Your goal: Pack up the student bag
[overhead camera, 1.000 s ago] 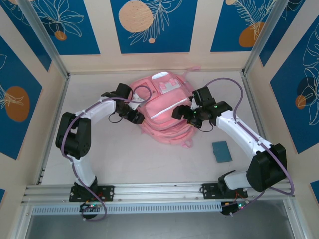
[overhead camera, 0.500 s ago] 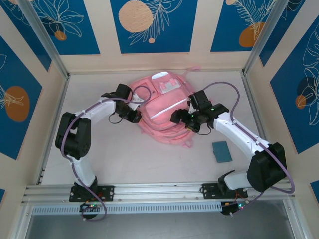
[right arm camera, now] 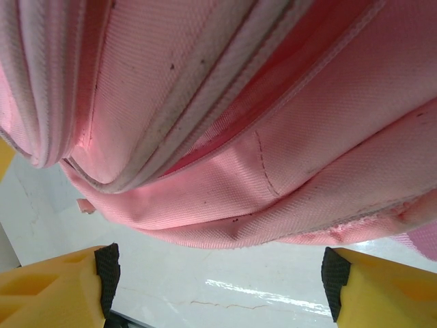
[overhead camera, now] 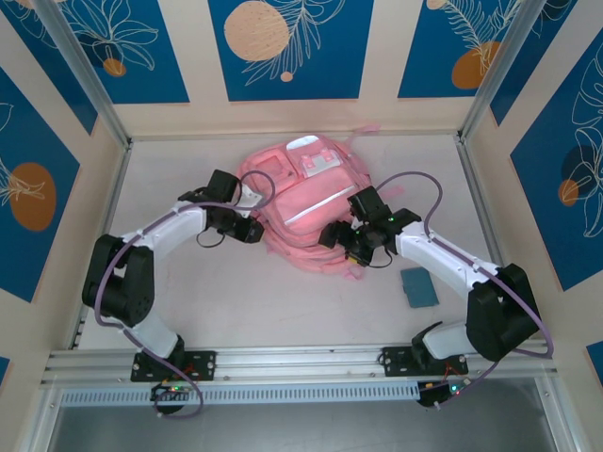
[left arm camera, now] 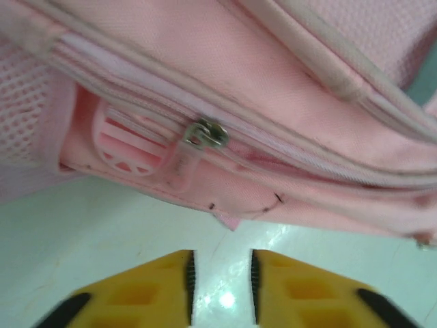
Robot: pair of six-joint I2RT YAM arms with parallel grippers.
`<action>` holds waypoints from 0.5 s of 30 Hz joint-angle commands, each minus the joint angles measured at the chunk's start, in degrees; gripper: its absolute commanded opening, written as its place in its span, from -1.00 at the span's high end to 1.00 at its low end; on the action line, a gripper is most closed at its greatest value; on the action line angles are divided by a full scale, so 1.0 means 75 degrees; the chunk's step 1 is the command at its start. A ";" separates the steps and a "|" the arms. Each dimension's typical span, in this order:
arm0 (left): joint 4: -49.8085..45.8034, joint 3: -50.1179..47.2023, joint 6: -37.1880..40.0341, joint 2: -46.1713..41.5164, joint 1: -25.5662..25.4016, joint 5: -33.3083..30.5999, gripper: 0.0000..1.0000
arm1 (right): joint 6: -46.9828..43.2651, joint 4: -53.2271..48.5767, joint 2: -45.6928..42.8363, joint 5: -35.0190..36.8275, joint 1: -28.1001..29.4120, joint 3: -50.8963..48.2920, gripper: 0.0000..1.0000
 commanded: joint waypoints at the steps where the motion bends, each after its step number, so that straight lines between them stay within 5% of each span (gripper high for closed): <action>1: 0.0250 0.0086 -0.0116 0.0111 -0.0008 -0.0294 0.25 | 0.0062 0.0034 -0.0002 0.0154 0.0010 0.0014 -0.60; 10: -0.0048 0.0986 0.0360 0.1129 -0.0013 0.0116 0.18 | 0.0086 0.0074 0.0038 0.0153 -0.0012 0.0014 -0.60; 15: -0.0432 0.1374 0.0787 0.1477 -0.0065 0.0227 0.34 | 0.0123 0.0069 0.0116 0.0111 -0.0010 0.0028 -0.59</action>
